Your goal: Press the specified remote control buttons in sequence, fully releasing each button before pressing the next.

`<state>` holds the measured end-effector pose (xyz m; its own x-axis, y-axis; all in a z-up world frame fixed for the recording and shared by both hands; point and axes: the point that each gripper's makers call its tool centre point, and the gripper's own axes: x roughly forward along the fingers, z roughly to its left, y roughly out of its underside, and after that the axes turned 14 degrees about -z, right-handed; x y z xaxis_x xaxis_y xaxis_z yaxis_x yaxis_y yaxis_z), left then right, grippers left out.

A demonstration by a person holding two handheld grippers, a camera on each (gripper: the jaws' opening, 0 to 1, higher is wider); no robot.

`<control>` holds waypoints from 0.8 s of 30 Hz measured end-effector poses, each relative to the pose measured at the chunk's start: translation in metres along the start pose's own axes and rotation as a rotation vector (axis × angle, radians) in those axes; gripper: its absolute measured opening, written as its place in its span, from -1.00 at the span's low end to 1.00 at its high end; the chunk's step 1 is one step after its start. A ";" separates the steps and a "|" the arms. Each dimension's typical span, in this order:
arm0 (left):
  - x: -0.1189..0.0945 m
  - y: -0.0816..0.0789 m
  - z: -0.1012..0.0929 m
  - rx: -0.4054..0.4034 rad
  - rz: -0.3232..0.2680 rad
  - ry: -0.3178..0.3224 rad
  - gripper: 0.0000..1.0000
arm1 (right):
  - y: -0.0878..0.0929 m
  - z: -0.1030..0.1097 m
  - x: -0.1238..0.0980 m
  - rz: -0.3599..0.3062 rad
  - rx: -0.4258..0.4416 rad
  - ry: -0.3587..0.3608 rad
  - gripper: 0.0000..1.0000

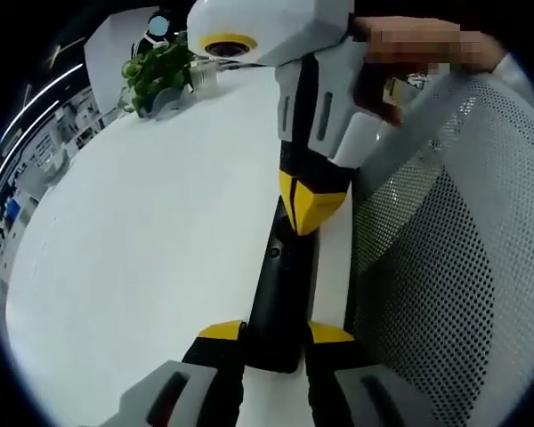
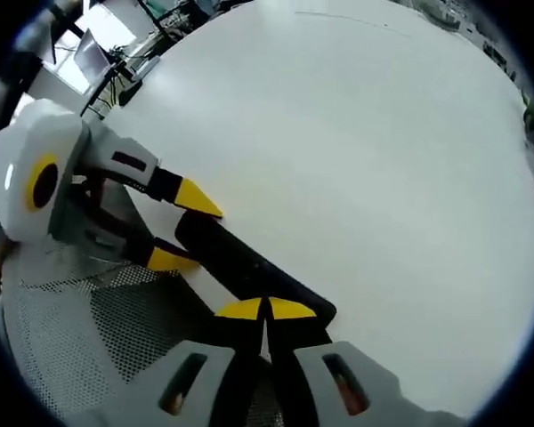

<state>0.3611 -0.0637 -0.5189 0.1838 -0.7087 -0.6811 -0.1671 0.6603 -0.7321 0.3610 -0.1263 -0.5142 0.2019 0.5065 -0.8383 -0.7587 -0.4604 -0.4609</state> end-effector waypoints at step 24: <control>-0.001 0.000 0.000 -0.002 -0.006 0.001 -0.49 | -0.005 -0.004 0.000 -0.002 -0.043 0.023 -1.00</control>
<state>0.3607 -0.0633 -0.5183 0.1840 -0.7125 -0.6771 -0.1677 0.6560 -0.7359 0.3668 -0.1270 -0.5127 0.2180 0.4906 -0.8437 -0.7309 -0.4908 -0.4743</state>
